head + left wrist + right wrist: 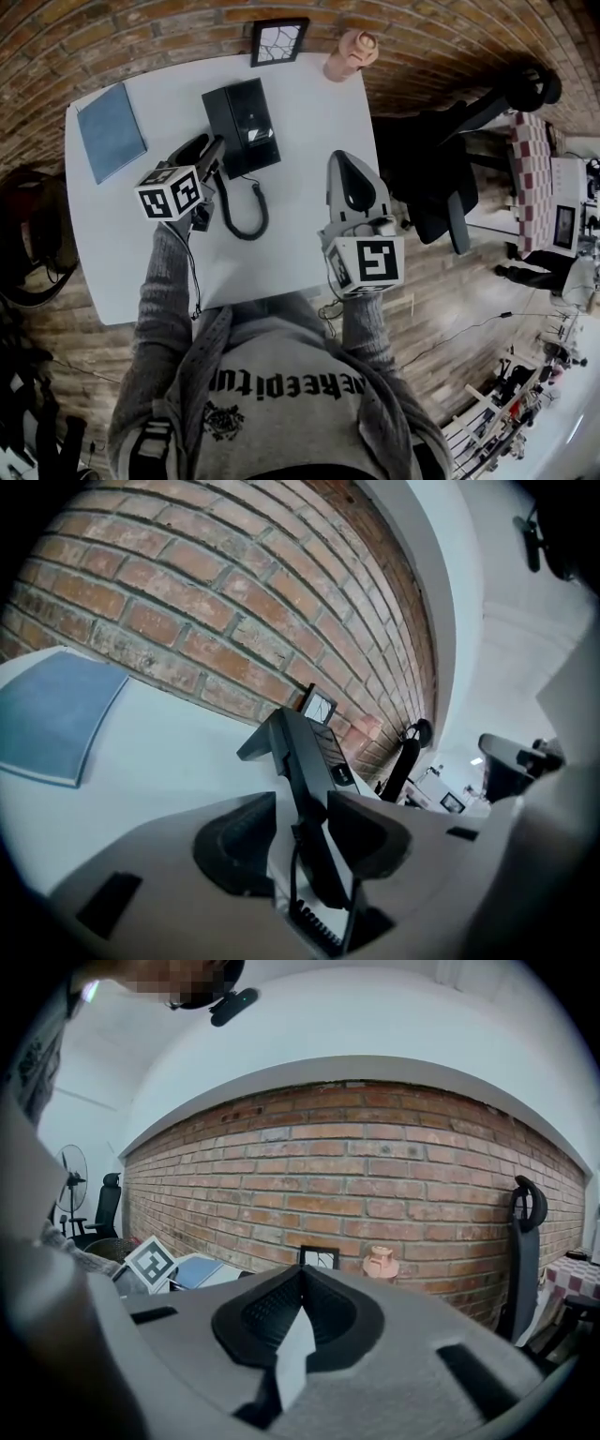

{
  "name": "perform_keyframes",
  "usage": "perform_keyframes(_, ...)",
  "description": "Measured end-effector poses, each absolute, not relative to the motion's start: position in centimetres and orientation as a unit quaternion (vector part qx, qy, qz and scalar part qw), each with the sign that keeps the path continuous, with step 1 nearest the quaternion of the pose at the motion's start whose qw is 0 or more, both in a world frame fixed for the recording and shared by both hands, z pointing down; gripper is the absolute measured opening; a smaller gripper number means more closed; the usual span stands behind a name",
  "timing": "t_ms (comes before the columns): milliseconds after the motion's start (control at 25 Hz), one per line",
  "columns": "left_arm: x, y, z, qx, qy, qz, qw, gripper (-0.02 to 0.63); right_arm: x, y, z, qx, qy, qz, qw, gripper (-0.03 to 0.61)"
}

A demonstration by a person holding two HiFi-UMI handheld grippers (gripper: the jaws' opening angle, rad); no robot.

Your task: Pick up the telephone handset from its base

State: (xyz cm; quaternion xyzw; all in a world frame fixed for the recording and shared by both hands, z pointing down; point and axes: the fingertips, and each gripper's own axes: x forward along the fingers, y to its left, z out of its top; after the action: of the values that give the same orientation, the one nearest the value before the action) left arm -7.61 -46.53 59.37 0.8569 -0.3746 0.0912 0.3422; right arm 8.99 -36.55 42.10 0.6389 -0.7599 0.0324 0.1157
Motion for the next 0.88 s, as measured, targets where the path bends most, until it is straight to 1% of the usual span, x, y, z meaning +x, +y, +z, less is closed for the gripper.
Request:
perform_keyframes(160, -7.0, -46.4, 59.1, 0.86, -0.358, 0.077, 0.354, 0.158, 9.1, -36.6, 42.3, 0.639, -0.759, 0.033, 0.119, 0.003)
perform_keyframes(680, -5.1, -46.8, 59.8, 0.86, -0.344, 0.086, 0.366, 0.161, 9.0, -37.0, 42.6, 0.637, -0.758, 0.035, 0.136, 0.003)
perform_keyframes(800, -5.3, -46.8, 59.8, 0.857, -0.348, 0.09, 0.37, 0.156, 9.1, -36.9, 42.5, 0.64, -0.755, 0.036, 0.136, 0.003)
perform_keyframes(880, -5.3, -46.7, 59.9, 0.85, -0.345, 0.081, 0.39, 0.142, 9.1, -36.7, 42.5, 0.64, -0.755, 0.04, 0.141, 0.003)
